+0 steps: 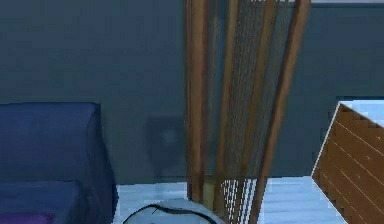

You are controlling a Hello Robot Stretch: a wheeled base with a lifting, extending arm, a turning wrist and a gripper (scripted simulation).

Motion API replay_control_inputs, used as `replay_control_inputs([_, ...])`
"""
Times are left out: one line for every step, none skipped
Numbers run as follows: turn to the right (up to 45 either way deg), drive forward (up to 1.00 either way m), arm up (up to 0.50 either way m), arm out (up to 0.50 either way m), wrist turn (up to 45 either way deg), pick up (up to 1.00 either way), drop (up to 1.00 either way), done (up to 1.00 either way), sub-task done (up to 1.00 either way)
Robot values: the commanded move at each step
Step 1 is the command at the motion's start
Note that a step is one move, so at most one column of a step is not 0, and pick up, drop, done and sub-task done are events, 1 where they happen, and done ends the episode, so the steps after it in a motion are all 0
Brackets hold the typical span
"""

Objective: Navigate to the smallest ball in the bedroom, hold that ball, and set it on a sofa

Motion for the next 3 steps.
replay_control_inputs([-3.0, 0.00, 0.00, 0.00, 0.0, 0.00, 0.00, 0.00, 0.00])
replay_control_inputs([-45.0, 0.00, 0.00, 0.00, 0.0, 0.00, 0.00, 0.00, 0.00])
replay_control_inputs([-36.0, 0.00, 0.00, 0.00, 0.0, 0.00, 0.00, 0.00, 0.00])
